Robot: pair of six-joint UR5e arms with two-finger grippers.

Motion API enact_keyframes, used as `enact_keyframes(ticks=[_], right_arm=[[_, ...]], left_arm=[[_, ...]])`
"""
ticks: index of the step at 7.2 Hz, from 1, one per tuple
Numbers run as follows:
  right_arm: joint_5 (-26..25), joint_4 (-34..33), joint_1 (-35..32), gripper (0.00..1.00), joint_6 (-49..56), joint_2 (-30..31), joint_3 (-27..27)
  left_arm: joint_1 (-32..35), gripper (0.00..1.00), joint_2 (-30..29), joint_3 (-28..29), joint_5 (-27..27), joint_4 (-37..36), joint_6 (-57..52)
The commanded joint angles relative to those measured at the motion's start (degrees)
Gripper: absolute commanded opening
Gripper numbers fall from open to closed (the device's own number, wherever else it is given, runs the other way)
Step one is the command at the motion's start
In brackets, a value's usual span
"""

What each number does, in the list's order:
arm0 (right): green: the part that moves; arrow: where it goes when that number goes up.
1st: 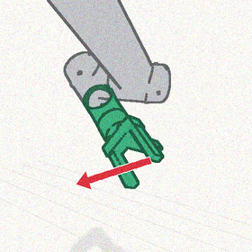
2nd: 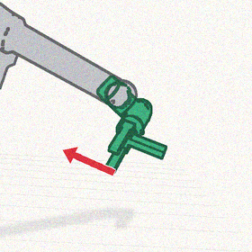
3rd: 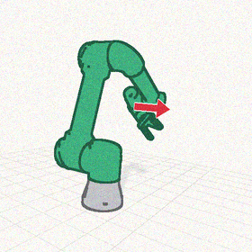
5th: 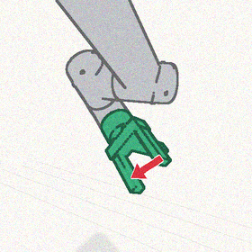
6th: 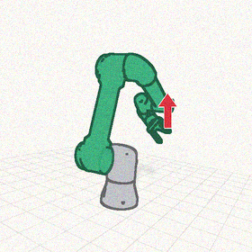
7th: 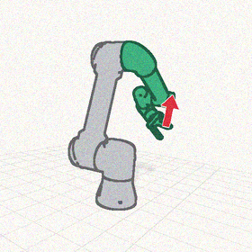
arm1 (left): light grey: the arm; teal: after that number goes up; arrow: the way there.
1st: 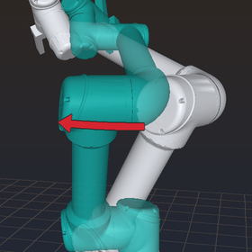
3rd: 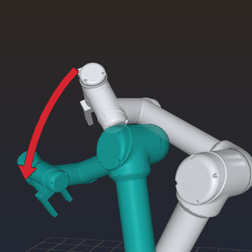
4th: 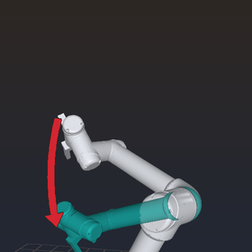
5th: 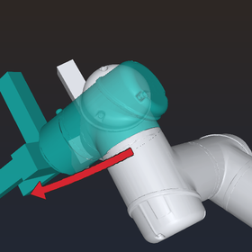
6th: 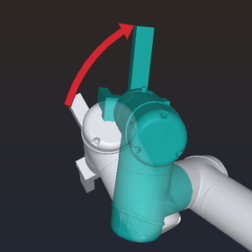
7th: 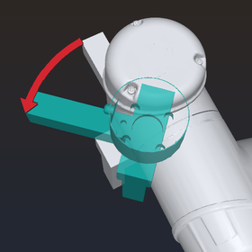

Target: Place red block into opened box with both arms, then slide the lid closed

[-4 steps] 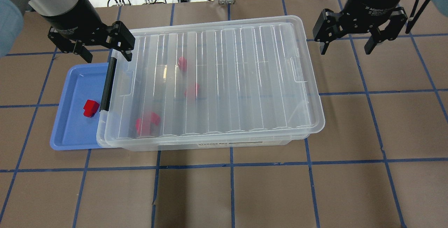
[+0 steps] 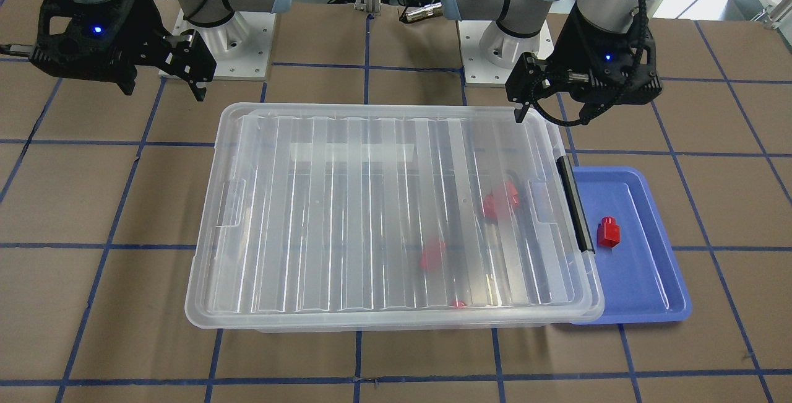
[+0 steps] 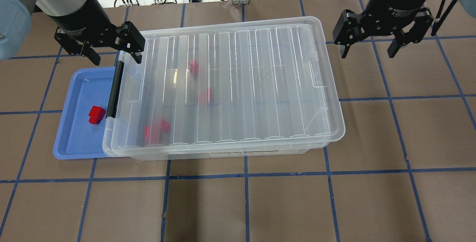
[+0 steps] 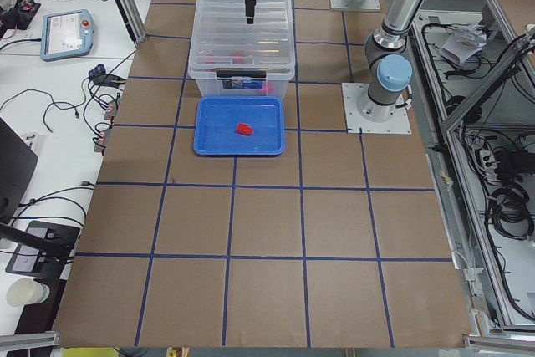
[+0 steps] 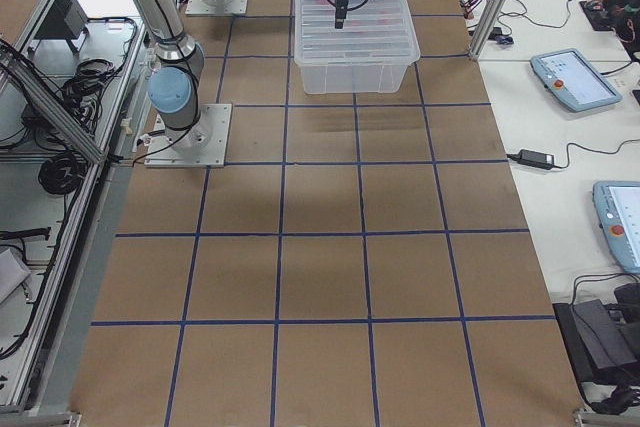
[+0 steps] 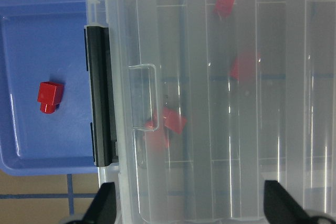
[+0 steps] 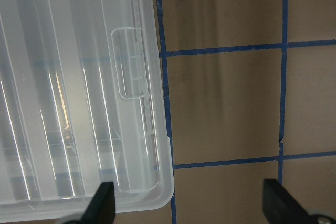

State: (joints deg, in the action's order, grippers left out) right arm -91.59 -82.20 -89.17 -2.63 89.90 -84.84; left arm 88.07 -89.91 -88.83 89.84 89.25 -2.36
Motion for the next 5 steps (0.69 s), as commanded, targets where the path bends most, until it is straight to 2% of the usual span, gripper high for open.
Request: enact_keyframes(ticks=[1,3,5], right_arm=[[-0.3,-0.1,0.0,1.00,0.7,-0.4,0.0],[-0.4,-3.0,0.1,1.00,0.6,-1.4,-0.2],[-0.1,-3.2,0.1,1.00,0.6,-5.2,-0.2]], left_arm=[[0.0,1.00,-0.3,0.1,-0.1,-0.4,0.0],[0.0,1.00,0.0,0.0,0.1,-0.5,-0.1],[0.0,1.00,0.5,-0.3,0.1,-0.3,-0.1]])
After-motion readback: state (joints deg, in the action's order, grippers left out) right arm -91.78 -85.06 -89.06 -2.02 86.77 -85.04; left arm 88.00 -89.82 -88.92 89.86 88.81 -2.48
